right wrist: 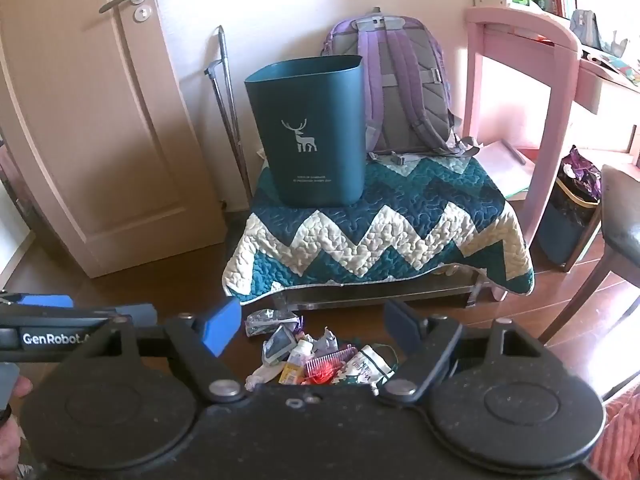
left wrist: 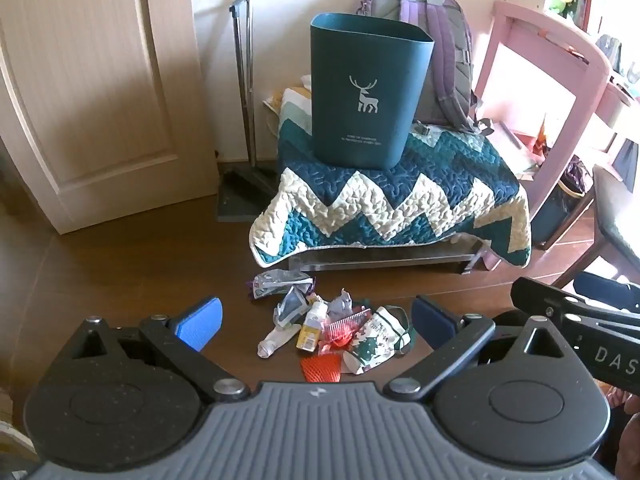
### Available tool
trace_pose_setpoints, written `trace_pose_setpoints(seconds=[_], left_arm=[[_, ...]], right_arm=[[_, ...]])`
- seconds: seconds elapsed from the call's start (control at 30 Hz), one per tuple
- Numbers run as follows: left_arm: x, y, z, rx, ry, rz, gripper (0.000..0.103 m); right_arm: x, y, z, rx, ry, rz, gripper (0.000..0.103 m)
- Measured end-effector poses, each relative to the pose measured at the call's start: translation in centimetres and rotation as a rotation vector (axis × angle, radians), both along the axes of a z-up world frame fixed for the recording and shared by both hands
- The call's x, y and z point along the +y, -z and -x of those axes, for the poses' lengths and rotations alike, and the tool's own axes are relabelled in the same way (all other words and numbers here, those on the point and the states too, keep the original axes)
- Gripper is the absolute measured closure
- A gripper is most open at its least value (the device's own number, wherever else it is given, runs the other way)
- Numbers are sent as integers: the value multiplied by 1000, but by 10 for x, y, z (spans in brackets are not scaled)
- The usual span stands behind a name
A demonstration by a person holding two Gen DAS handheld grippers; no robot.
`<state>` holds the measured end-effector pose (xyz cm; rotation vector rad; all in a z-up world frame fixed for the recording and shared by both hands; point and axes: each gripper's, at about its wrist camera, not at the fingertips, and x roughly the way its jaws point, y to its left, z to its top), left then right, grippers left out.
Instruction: Collect trash
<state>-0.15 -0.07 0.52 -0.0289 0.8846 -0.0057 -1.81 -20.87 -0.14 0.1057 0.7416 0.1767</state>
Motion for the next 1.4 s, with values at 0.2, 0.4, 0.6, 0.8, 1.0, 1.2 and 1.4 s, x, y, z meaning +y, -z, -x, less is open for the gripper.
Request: trace_pose_setpoints(seconds=[0.2,0.4,0.6,0.8,1.0,1.2,1.4], left_arm=[[2,-1,1,-17,-21,10,1],[4,-3,2,-41,-29,21,1],[2,-7,5,-63,-18,9,1],[-1,-11,8,-85,-9,0,1],[-1,-13,10,-98,-5,-4,1],[-1,-15,9,-99,-3,-5,1],[0,-15,9,-101,1,-5,1]], right_arm=[[-1,1,0,-1,8,-1,24],[4,-1,2,-14,8,-1,24],[3,-4,3,-33,2,-8,24],[3,-6,4,-38,-2,-10,24],[3,-7,3,-41,-7,-12,24],[3,-8,3,-45,-14,-10,24],[3,-8,2,-48,-15,-9,24]])
